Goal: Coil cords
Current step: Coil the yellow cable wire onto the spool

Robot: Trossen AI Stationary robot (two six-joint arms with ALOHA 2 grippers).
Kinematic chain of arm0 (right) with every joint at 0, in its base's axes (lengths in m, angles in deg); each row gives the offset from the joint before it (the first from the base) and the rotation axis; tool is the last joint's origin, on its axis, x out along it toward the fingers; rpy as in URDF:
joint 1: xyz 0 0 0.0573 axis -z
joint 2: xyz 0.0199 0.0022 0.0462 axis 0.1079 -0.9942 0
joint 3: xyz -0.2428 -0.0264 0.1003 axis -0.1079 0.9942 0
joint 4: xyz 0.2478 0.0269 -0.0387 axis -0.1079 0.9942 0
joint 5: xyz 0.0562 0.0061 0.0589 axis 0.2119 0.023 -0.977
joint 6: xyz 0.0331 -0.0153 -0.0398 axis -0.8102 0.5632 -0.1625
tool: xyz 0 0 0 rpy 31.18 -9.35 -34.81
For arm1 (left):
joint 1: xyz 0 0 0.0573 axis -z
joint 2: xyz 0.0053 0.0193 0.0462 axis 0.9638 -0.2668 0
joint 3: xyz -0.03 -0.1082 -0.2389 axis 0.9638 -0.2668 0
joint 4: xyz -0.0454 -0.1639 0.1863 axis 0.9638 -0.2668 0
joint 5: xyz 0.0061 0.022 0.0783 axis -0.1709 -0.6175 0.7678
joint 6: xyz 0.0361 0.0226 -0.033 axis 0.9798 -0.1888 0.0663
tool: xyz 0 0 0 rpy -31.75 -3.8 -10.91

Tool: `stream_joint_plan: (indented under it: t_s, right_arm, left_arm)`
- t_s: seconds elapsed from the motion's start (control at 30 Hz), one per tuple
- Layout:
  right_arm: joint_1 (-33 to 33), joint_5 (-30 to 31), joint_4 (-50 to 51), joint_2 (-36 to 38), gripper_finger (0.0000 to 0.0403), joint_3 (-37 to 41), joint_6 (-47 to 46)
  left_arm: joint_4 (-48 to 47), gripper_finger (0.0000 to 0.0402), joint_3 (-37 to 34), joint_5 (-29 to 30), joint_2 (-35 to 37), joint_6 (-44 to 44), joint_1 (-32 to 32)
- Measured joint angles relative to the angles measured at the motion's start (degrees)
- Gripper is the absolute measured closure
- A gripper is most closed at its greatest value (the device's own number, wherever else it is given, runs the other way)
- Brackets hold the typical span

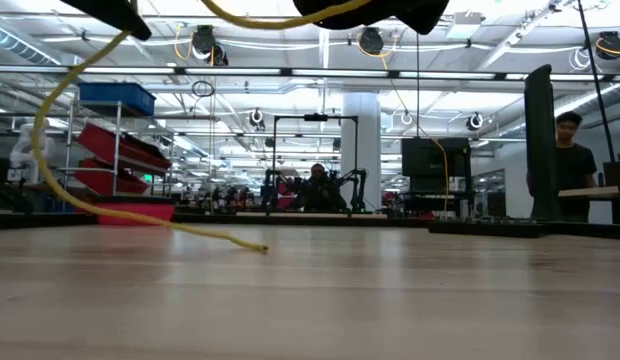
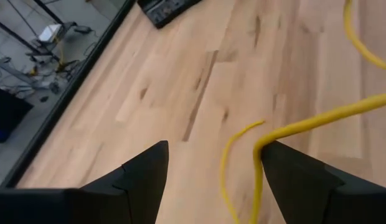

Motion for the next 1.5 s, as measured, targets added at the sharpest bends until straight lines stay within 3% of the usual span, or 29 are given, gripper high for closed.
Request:
stream_joint_plan:
  t_s: [0.17, 0.33, 0.7, 0.87, 1.07, 1.23, 1.5]
  right_arm:
    - [0.0, 0.0, 0.1, 0.3, 0.0403, 0.0, 0.0]
    - [0.0, 0.6, 0.0, 2.1, 0.0403, 0.0, -0.5]
    - [-1.5, 3.5, 0.0, 3.8, 0.0403, 0.0, -1.3]
    - [-1.4, 3.6, 0.0, 3.8, 0.0403, 0.0, -1.1]
    - [-1.4, 3.5, 0.0, 3.8, 0.0403, 0.0, -1.1]
    - [-1.4, 3.5, 0.0, 3.8, 0.0403, 0.0, -1.1]
    - [-1.4, 3.5, -0.1, 3.8, 0.0403, 0.0, -1.1]
  left_arm:
    - [-1.5, 0.014, -0.8, -1.6, 0.0, 0.0, 0.0]
    - [-0.6, 0.014, -2.4, -11.7, 0.0, -0.2, 0.1]
    - [1.9, 0.014, -2.4, -7.5, 0.0, -1.1, 0.4]
    - [16.1, 0.014, -2.4, -0.5, 0.0, 12.5, 0.3]
    - [35.9, 0.0141, -2.4, 0.7, 0.0, 30.0, -0.1]
    - [45.1, 0.0141, -2.4, -0.5, 0.0, 33.5, -1.5]
    - [51.0, 0.0142, -2.4, -10.1, -2.1, 34.1, -3.7]
